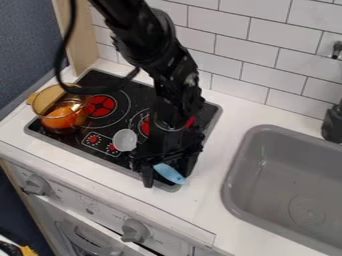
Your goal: Put the spoon on top of the burner
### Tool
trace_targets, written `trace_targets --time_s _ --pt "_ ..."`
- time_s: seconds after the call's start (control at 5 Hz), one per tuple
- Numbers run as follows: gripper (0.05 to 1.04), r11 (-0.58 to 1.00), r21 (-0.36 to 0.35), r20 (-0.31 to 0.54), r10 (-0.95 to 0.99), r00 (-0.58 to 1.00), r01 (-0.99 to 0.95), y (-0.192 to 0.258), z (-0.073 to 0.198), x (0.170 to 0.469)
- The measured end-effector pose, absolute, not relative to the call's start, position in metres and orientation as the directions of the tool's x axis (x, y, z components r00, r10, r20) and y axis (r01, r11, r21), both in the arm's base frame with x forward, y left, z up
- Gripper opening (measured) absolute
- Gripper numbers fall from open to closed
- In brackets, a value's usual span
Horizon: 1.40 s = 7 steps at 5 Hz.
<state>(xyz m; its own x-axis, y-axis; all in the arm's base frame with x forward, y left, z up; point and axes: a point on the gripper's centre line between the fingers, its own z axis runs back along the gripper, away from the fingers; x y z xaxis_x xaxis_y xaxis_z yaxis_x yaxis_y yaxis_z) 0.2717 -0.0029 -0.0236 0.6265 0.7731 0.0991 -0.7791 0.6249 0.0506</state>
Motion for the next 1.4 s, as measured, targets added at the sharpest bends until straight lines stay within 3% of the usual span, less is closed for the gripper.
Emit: trace_targets --time_s 0.2,0.6,0.8,1.0,1.4 --pt "0.949 0.618 0.001 0.141 0.779 0.611 -0.787 -0.007 -0.026 0.283" --pt "0.4 0.586 -0.077 0.204 0.801 0.563 -0.807 -0.01 -0.025 0.284" --pt "0.328 0.576 -0.082 0.216 0.807 0.55 -0.813 -0.014 -0.024 0.277" --pt "0.328 0.583 -0.097 0.218 0.803 0.554 -0.807 -0.011 -0.017 0.264" --pt "0.328 0.586 -0.195 0.24 0.806 0.541 -0.787 -0.003 0.018 0.254"
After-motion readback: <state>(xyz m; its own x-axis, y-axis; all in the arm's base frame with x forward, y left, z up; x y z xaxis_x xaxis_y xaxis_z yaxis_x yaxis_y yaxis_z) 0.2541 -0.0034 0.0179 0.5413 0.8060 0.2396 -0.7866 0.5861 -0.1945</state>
